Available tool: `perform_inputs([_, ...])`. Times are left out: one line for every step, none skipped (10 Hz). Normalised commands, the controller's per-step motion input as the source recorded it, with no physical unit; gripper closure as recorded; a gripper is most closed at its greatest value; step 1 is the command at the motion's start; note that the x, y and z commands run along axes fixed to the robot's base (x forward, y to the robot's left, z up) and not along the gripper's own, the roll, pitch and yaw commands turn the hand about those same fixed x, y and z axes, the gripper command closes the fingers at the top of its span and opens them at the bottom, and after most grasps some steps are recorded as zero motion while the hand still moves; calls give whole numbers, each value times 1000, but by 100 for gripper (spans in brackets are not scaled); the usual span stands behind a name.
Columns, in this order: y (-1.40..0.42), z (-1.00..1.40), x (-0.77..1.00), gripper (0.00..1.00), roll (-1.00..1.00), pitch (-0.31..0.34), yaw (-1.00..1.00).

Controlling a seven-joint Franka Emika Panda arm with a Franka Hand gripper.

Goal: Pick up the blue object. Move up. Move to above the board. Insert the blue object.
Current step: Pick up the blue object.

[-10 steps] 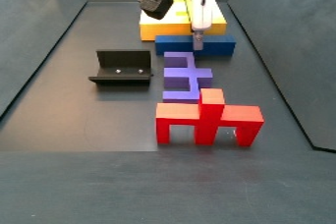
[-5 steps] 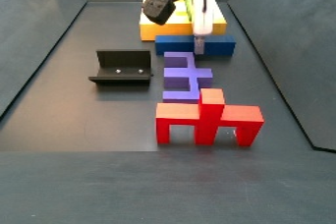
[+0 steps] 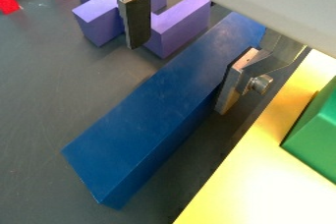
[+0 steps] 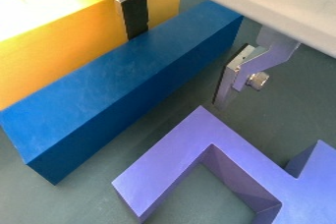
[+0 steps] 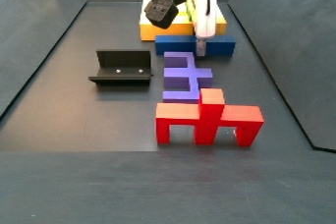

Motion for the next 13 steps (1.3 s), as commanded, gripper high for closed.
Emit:
perform_inputs([0, 0, 0, 0, 0, 0, 0])
perform_inputs([0, 0, 0, 100, 0, 0, 0])
perform_inputs([0, 0, 0, 100, 0, 0, 0])
perform_inputs([0, 0, 0, 100, 0, 0, 0])
perform_inputs([0, 0, 0, 100, 0, 0, 0])
perform_inputs([0, 0, 0, 100, 0, 0, 0])
perform_inputs([0, 0, 0, 100, 0, 0, 0])
perform_inputs([0, 0, 0, 100, 0, 0, 0])
perform_inputs([0, 0, 0, 100, 0, 0, 0])
perform_inputs([0, 0, 0, 100, 0, 0, 0])
perform_inputs([0, 0, 0, 100, 0, 0, 0])
perform_inputs([0, 0, 0, 100, 0, 0, 0])
perform_inputs([0, 0, 0, 100, 0, 0, 0])
